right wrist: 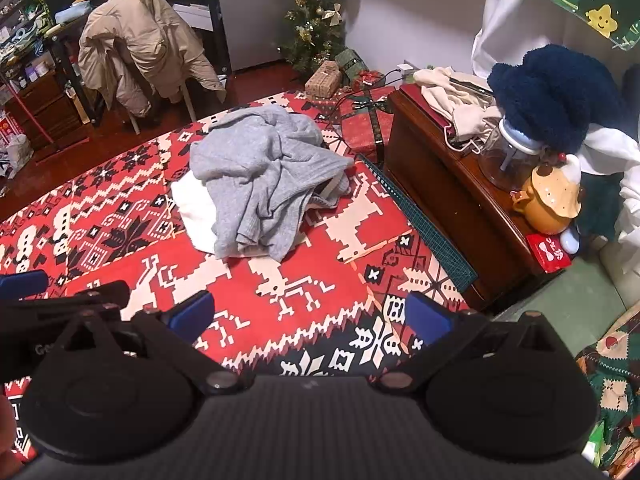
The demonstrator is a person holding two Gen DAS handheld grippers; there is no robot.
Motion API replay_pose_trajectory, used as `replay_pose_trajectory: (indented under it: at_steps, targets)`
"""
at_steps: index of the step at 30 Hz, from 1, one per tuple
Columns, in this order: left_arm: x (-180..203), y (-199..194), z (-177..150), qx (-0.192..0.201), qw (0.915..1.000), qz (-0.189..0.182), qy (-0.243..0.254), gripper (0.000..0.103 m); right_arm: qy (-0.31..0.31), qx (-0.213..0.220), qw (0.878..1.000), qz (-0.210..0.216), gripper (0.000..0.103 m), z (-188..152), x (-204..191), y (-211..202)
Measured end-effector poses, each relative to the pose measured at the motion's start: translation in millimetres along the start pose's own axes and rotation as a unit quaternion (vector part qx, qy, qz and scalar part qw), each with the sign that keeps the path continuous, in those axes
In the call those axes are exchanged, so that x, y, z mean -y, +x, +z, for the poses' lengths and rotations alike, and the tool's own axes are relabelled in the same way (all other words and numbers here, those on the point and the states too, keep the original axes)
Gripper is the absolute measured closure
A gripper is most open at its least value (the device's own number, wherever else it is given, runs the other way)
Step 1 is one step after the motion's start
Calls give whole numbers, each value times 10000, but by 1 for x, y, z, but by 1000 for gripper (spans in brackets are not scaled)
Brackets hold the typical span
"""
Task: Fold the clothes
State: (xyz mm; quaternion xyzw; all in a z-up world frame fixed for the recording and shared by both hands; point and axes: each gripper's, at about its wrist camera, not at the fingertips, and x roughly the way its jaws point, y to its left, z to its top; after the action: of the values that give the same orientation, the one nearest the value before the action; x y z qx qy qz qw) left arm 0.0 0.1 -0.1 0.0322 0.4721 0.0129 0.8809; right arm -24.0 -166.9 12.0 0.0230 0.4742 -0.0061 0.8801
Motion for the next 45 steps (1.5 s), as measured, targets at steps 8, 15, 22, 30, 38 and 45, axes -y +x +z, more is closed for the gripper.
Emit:
replay_pose_trajectory:
  at_steps: [8, 15, 22, 30, 38, 45]
  targets:
    - [-1, 0, -1, -2, 10000, -12, 5, 21, -9, 24, 10000, 22, 1, -1, 0, 0]
    - [-1, 1, -2, -4, 10000, -23, 9, 23, 8, 0, 10000, 22, 1, -2, 0, 0]
    - [-1, 0, -4, 1, 10000, -49, -21, 24, 28, -43, 10000, 20, 1, -3, 0, 0]
    - [0, -1, -5, 14, 10000, -65, -52, 24, 30, -63, 10000, 10, 1, -3, 2, -1]
    - [1, 0, -7, 21, 10000, -43, -56, 24, 45, -58, 10000, 27, 1, -5, 3, 0]
    - [1, 2, -9, -19, 9999, -109, -127, 24, 25, -54, 10000, 46, 1, -6, 4, 3]
